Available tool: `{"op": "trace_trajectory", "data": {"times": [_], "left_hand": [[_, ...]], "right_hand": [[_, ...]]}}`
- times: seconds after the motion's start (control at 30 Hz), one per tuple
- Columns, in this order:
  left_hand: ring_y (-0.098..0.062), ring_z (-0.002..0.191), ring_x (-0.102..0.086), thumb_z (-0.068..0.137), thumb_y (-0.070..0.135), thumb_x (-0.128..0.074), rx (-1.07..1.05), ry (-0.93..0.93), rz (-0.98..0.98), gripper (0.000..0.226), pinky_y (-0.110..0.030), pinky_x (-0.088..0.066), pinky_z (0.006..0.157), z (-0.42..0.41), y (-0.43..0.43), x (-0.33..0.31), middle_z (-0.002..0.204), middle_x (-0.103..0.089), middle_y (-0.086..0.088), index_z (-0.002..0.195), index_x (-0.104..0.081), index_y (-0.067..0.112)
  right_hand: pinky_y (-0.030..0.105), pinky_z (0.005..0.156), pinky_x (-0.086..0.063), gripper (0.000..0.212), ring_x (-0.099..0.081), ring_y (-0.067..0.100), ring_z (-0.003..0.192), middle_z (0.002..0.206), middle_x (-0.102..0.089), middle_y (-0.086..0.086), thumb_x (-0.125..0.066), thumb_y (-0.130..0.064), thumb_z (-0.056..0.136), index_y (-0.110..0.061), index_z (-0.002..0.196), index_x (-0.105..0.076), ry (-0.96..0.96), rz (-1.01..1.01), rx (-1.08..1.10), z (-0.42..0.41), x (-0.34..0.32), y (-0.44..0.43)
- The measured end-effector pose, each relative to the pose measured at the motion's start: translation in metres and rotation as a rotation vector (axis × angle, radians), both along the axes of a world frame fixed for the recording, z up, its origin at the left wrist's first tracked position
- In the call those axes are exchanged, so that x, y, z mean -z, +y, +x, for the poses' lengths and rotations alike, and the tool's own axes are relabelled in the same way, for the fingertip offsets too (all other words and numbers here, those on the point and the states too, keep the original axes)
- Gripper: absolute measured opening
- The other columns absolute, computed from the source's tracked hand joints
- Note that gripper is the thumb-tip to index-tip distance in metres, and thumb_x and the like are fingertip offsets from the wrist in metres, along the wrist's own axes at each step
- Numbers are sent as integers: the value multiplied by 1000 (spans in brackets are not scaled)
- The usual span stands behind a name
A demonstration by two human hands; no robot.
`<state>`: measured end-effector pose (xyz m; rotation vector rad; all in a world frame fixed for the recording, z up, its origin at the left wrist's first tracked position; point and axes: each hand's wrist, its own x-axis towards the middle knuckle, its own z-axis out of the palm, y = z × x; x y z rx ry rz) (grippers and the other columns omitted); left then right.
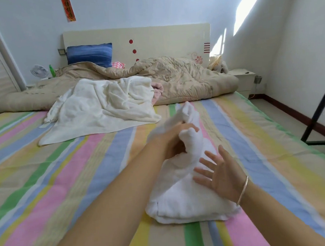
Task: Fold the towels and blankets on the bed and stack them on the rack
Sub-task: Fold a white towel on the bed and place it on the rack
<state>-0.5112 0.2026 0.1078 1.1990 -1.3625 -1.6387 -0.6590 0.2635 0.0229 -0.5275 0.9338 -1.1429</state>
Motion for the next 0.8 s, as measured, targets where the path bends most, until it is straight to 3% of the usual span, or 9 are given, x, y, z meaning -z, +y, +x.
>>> {"op": "trace_trajectory", "data": {"times": [0.07,0.1,0.23,0.33,0.43,0.53,0.63,0.73,0.8], "left_hand": [[-23,86,-69,90,23,-58,156,-157,33,5,-37,-54,89,-18,7,17,95,-67,-7,93,-60,20],[-26,95,-69,85,29,-63,261,-276,59,17,-41,-52,94,-30,13,32,102,-69,-10,99,-63,20],[-17,77,-66,89,26,-63,216,-265,38,33,-29,-56,70,-45,30,65,93,-67,-3,120,-52,25],[-19,80,-66,99,32,-52,237,-108,88,31,-30,-56,75,-33,31,57,96,-67,-7,121,-59,13],[-16,93,-68,97,11,-45,-35,-212,-159,29,-30,-52,85,-2,25,55,110,-71,-7,119,-64,14],[-13,120,-56,96,11,-44,-240,-672,-443,36,-28,-42,103,43,17,71,131,-60,3,124,-62,21],[-14,143,-29,100,30,-48,-193,-897,-441,43,-27,-23,114,71,21,92,156,-31,7,142,-47,26],[-11,148,-15,101,42,-42,-211,-748,-360,56,-26,-13,116,68,37,102,161,-15,9,153,-27,27],[-13,148,-17,102,44,-38,-274,-618,-266,60,-27,-15,116,61,44,104,161,-15,8,156,-17,25]], "right_hand": [[51,85,-53,70,-58,39,115,136,-54,14,-41,-66,90,-18,140,-43,-79,32,7,-23,-2,-7],[51,84,-53,73,-58,40,116,135,-54,16,-40,-68,89,-15,139,-46,-106,50,0,-35,-1,-9],[47,91,-50,77,-58,38,116,131,-56,24,-42,-67,89,-5,130,-57,51,84,-93,-47,6,-21],[43,84,-49,61,-66,34,92,98,-68,21,-54,-57,89,-1,107,-68,195,65,-226,-44,0,-30],[40,80,-52,48,-67,32,88,98,-70,17,-75,-34,81,0,112,-64,661,38,-204,-37,-5,-43],[36,78,-52,38,-64,31,90,99,-66,12,-75,-21,80,-7,111,-59,1063,44,-84,-25,-11,-50],[36,72,-52,27,-63,30,82,92,-64,12,-57,-4,87,-2,114,-59,807,7,-77,-25,-16,-51],[35,66,-54,19,-61,30,74,86,-63,14,-45,-2,89,-1,99,-60,354,27,-45,-30,-10,-44],[27,58,-47,12,-54,28,68,79,-57,12,-46,0,86,-1,88,-58,466,73,81,-32,2,-43]]}}
